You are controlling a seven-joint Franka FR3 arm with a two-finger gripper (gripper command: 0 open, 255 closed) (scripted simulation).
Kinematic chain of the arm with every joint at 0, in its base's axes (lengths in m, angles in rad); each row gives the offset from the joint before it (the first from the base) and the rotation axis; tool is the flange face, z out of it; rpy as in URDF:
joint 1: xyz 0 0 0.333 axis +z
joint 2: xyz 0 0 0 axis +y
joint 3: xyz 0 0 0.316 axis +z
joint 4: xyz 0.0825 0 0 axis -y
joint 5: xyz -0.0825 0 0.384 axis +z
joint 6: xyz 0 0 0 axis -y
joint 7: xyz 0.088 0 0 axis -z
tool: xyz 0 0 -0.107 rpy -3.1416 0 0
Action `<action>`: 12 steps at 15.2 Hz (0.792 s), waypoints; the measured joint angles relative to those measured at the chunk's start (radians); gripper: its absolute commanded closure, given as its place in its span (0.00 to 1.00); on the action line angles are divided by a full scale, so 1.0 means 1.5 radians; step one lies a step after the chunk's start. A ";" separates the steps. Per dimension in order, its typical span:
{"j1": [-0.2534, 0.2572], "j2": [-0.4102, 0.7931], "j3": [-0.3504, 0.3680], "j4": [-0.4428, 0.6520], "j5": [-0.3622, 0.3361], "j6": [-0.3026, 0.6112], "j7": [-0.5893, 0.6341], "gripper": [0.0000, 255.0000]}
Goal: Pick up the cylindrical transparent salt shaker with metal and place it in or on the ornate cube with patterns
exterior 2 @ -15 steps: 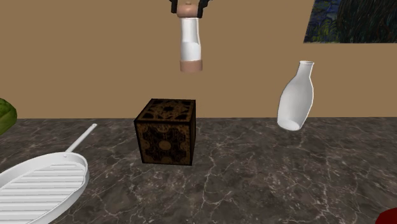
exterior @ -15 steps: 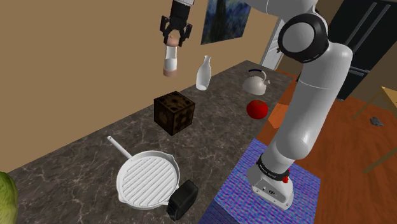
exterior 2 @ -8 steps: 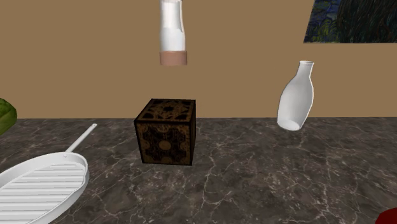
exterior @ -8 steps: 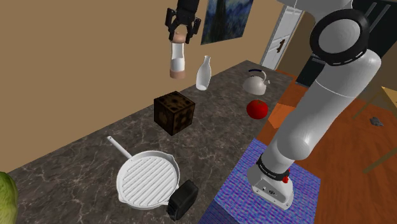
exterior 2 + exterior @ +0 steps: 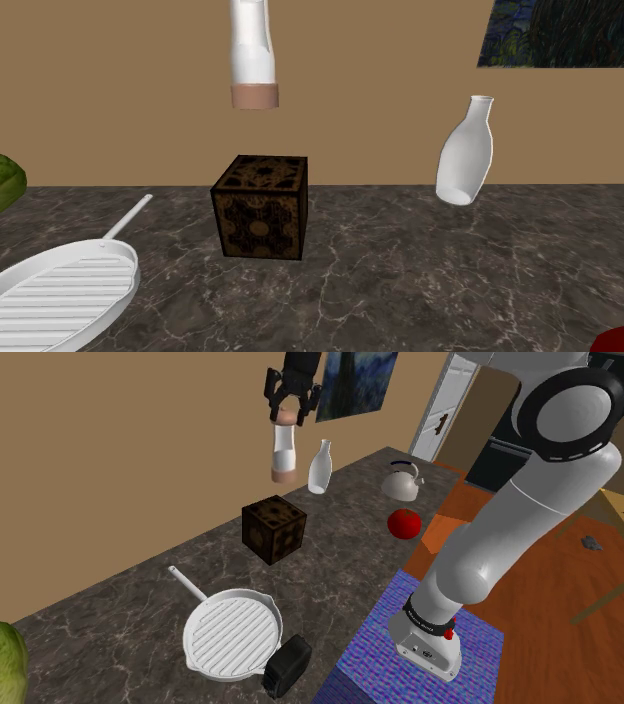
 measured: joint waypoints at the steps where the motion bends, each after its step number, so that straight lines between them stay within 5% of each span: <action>1: 0.000 -0.002 0.000 -0.010 0.000 0.008 -0.001 1.00; 12: 0.000 -0.026 0.001 -0.135 0.003 0.109 -0.015 1.00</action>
